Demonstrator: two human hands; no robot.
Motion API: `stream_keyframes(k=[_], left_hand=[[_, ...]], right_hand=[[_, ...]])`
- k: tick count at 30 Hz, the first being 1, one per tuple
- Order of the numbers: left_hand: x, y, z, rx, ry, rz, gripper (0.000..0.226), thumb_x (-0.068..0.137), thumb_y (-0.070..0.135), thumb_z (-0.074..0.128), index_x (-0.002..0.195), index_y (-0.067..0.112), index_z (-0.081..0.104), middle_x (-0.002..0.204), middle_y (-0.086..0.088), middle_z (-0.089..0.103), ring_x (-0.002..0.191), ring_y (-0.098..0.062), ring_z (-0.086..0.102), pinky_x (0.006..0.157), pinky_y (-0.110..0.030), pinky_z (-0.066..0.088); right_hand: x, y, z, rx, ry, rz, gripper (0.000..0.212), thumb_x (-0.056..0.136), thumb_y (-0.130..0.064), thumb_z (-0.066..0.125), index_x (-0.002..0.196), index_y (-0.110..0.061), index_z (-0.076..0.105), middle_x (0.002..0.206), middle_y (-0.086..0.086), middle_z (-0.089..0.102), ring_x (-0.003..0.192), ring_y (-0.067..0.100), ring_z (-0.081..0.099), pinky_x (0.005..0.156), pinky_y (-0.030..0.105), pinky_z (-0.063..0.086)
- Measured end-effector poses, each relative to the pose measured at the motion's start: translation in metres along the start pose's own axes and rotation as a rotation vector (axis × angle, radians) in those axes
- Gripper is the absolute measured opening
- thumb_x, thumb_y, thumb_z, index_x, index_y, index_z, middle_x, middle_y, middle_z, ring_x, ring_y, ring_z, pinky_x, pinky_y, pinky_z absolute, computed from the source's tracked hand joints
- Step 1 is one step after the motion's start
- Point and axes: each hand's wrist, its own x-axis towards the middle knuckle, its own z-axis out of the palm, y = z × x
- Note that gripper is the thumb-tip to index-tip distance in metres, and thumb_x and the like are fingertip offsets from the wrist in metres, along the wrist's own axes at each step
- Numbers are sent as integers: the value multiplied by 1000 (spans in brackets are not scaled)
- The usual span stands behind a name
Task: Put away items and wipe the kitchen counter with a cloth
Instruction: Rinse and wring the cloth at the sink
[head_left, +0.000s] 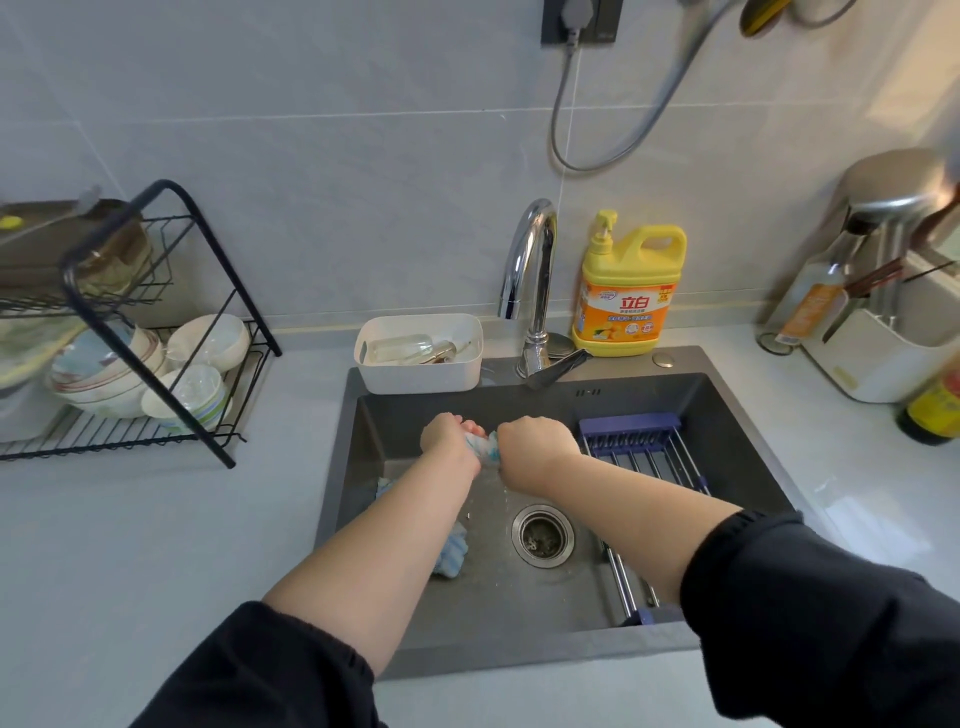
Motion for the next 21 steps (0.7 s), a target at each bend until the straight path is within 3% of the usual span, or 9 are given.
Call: stream_keyframes(k=[4,7,9,11,14,16,18,21], left_hand=[[-14,13,-17,357,-275,-100,32,87,40,64,93,11,54,87,-16,59,77,-28,62,71,-40,54],[-14,18,-26,447,-359,-33,15,90,20,64,92,8,54,87,-17,60,75,-28,62,61,-40,57],[-12,24,-28,405,-413,40,7,91,9,61,92,5,55,90,-19,62,80,-29,64,66,-42,58],[-13,30,-30,381,-483,66,3,91,4,57,94,2,56,95,-21,62,86,-30,64,70,-41,59],[-18,39,-32,452,-588,104,15,91,-4,52,102,6,57,105,-20,61,93,-29,64,75,-41,58],[-21,47,-35,588,-668,152,25,90,-7,52,106,11,59,112,-17,61,97,-28,63,79,-39,57],[-23,53,-38,824,-725,268,31,87,-4,57,108,18,62,118,-12,62,103,-25,62,87,-38,54],[-27,58,-40,1271,-766,593,37,81,4,68,107,31,63,117,2,64,113,-16,57,101,-39,45]], right_hand=[[-1,14,-13,486,-122,119,54,73,-49,72,108,-14,49,100,0,59,90,20,59,69,29,44],[-9,22,-25,745,-129,80,45,82,-45,68,109,-13,49,93,1,57,73,13,56,55,22,43],[-14,26,-34,849,-48,76,29,92,-38,57,101,-10,56,80,3,59,60,11,54,50,21,43],[-18,34,-41,848,67,137,30,96,-36,50,87,-9,61,71,2,57,59,10,50,52,22,39],[-22,42,-53,925,222,245,37,96,-34,53,66,-12,57,63,1,56,55,11,50,51,20,38],[-27,42,-64,1112,285,289,37,93,-33,58,66,-8,60,64,6,59,58,15,54,56,22,42],[-32,36,-75,1266,242,277,34,93,-32,58,77,-2,64,68,10,61,61,17,56,57,25,45],[-35,27,-85,1090,222,190,33,95,-31,54,81,-2,62,67,11,53,60,19,49,55,28,39]])
